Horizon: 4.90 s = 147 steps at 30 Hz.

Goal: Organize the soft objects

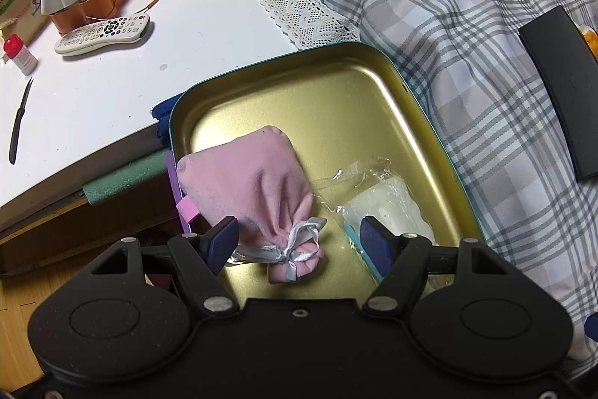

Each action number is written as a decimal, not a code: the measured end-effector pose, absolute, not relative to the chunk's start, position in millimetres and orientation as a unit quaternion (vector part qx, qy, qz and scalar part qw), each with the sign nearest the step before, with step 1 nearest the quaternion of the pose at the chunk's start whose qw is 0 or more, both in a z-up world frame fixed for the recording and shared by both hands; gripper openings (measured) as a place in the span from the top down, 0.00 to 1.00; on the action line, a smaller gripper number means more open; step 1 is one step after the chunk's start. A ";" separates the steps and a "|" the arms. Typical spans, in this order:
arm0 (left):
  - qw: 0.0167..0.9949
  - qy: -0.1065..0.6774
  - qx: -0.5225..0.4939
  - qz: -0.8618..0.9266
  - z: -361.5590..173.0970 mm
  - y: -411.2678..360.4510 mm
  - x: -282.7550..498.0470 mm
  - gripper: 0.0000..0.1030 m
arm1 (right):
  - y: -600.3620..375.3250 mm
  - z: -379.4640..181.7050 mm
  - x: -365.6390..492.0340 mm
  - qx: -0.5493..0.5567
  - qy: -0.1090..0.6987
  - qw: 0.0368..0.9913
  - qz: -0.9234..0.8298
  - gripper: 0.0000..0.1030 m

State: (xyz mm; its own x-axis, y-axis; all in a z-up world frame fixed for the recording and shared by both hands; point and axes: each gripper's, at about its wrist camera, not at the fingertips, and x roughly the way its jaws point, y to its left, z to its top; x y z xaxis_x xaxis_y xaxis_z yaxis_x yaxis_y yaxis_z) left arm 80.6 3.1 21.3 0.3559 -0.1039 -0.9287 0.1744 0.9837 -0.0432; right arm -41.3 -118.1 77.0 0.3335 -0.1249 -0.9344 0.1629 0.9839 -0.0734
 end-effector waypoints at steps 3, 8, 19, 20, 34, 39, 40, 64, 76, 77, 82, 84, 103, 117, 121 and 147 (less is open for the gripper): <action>0.824 0.559 0.034 -0.086 21.7 3.0 79.5 0.35 | -116.9 77.3 -42.9 0.014 0.570 0.817 -0.089 0.12; 0.824 0.559 0.036 -0.088 21.7 3.3 78.4 0.35 | -115.3 78.1 -44.5 0.011 0.570 0.817 -0.088 0.11; 0.824 0.558 0.051 -0.087 19.1 -1.1 76.7 0.35 | -115.9 77.8 -49.9 0.012 0.572 0.816 -0.084 0.11; 0.823 0.558 0.054 -0.085 17.9 -2.0 76.6 0.35 | -116.8 78.6 -50.8 0.014 0.571 0.816 -0.084 0.11; 0.832 0.545 0.057 -0.090 18.1 -9.8 63.0 0.35 | -168.0 122.5 -79.4 0.065 0.513 0.848 -0.115 0.10; 0.838 0.535 0.055 -0.096 28.4 -22.4 52.3 0.35 | -220.1 151.0 -95.8 0.077 0.459 0.868 -0.172 0.05; 0.839 0.533 0.057 -0.098 31.9 -27.0 49.4 0.35 | -233.2 156.2 -99.3 0.080 0.448 0.870 -0.189 0.04; 0.822 0.485 0.124 -0.271 127.4 -237.3 22.2 0.23 | -499.0 150.2 -99.0 0.303 0.352 0.772 -0.433 0.01; 0.803 0.498 0.137 -0.298 106.6 -296.9 37.0 0.23 | -529.0 123.0 -40.8 0.336 0.375 0.743 -0.440 0.01; 0.801 0.501 0.137 -0.299 103.1 -300.0 38.9 0.23 | -529.6 118.9 -38.3 0.327 0.380 0.746 -0.438 0.01; 0.798 0.500 0.139 -0.306 94.5 -313.0 47.2 0.21 | -532.5 104.5 -35.9 0.288 0.400 0.749 -0.443 0.00; 0.792 0.505 0.128 -0.319 93.2 -317.0 50.2 0.21 | -535.0 99.1 -36.3 0.290 0.413 0.745 -0.436 0.00; 0.771 0.510 0.121 -0.362 79.2 -345.2 62.5 0.48 | -519.5 106.1 -33.6 0.266 0.399 0.791 -0.381 0.00; 0.777 0.515 0.120 -0.342 77.7 -348.8 71.2 0.37 | -511.6 90.4 -5.2 0.223 0.446 0.786 -0.365 0.40; 0.777 0.516 0.115 -0.342 74.9 -350.9 73.8 0.32 | -513.1 99.7 -15.4 0.237 0.414 0.798 -0.368 0.42; 0.813 0.483 0.071 -0.318 144.8 -221.1 37.9 0.45 | -519.0 120.5 -55.2 0.296 0.309 0.801 -0.418 0.43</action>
State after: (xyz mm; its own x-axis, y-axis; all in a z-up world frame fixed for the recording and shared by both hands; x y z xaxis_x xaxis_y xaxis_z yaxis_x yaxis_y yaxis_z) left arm 37.9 -221.1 144.8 0.3317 -0.4484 -0.8300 0.5860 0.7875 -0.1912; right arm -55.2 -519.0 120.5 0.4593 -0.4871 -0.7429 0.8533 0.4743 0.2166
